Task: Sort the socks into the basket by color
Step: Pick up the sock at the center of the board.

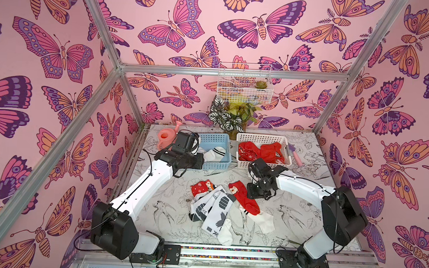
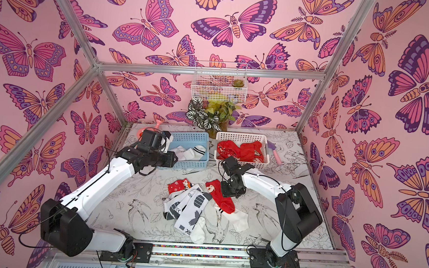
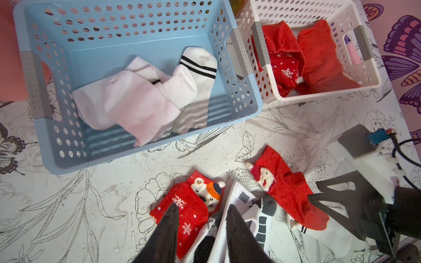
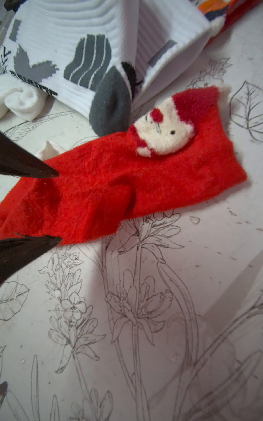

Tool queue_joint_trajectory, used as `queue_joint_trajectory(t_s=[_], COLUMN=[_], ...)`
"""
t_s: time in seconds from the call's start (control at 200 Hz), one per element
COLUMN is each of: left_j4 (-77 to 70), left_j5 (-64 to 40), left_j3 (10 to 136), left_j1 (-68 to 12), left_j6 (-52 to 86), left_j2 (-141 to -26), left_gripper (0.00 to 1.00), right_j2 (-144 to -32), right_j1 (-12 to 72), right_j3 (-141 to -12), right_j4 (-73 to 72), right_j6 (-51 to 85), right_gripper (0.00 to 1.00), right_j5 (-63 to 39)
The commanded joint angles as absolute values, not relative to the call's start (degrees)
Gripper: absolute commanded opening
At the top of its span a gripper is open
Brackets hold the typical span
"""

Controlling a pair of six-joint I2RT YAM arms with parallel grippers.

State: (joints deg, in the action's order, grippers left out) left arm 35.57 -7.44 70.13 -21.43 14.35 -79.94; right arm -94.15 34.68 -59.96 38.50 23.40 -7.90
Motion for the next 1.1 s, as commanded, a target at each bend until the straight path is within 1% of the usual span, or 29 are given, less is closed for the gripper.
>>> queue_joint_trajectory(t_s=[0.0, 0.231, 0.421, 0.792, 0.982, 1.093], left_j4=[35.11, 35.15, 35.15, 35.11, 35.24, 35.24], left_j5=[-6.69, -6.48, -6.45, -6.05, -6.06, -5.98], left_j3=[69.18, 69.19, 69.17, 69.13, 69.13, 69.12], left_j1=[-21.76, -21.80, -21.80, -21.80, -21.80, -21.80], left_j6=[13.62, 13.57, 13.45, 13.27, 13.27, 13.20], left_j2=[-79.19, -79.35, -79.41, -79.63, -79.77, -79.72], left_gripper=[0.38, 0.38, 0.38, 0.38, 0.38, 0.38], right_j2=[-95.33, -97.80, -99.56, -103.38, -104.78, -105.45], right_j1=[35.24, 35.21, 35.24, 35.23, 35.23, 35.24], right_j3=[-61.95, -62.71, -63.20, -65.27, -65.63, -66.03], right_j4=[38.81, 38.40, 38.27, 38.93, 39.23, 39.27], right_j6=[22.23, 22.06, 21.82, 21.35, 21.27, 21.18], right_gripper=[0.46, 0.50, 0.49, 0.40, 0.38, 0.31], right_j5=[-6.79, -6.64, -6.16, -5.46, -4.93, -4.61])
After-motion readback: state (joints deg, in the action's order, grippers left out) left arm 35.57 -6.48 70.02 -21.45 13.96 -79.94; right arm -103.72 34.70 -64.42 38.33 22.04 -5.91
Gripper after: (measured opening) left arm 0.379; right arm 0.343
